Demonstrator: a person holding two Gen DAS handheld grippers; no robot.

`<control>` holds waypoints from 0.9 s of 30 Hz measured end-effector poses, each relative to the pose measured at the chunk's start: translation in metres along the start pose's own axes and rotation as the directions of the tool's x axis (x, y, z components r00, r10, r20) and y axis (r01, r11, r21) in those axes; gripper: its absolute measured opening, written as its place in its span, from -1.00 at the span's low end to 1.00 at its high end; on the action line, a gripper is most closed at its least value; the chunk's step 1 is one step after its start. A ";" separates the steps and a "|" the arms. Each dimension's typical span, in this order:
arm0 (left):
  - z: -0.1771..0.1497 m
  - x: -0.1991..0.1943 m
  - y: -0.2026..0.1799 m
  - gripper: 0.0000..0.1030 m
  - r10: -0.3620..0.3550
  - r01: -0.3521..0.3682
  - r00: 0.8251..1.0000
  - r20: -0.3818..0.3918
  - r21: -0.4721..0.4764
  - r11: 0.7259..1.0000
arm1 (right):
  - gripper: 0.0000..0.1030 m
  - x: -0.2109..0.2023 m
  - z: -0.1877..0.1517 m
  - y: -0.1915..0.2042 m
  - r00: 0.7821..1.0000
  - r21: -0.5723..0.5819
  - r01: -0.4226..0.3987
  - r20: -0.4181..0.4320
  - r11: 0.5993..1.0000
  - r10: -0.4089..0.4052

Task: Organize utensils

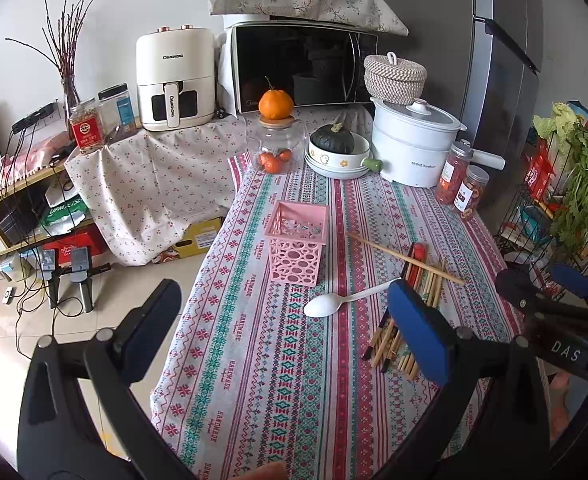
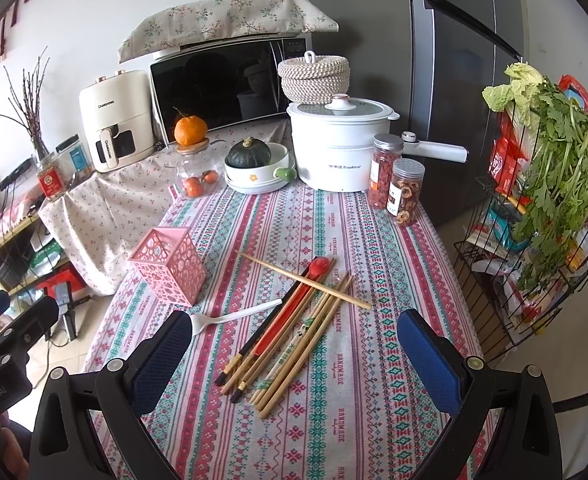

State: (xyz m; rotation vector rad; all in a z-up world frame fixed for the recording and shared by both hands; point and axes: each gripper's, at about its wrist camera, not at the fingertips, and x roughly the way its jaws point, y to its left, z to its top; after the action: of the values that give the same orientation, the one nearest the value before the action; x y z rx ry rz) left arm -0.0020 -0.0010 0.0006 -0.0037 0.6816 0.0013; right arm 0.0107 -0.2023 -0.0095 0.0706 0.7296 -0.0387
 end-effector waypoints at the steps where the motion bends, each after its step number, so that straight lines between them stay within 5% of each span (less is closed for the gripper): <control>1: 0.000 0.000 0.000 0.99 0.000 0.000 1.000 -0.001 0.000 1.000 | 1.00 0.000 0.001 -0.001 1.000 0.000 -0.001 -0.001 1.000 0.001; 27: 0.000 0.006 -0.006 0.99 0.006 -0.006 1.000 0.014 0.027 1.000 | 1.00 0.011 0.005 -0.008 1.000 0.007 0.014 -0.025 1.000 -0.014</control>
State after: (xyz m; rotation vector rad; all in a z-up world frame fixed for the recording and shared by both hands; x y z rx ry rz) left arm 0.0030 -0.0073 -0.0029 0.0247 0.6677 -0.0019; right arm 0.0216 -0.2104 -0.0132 0.0734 0.7547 -0.0541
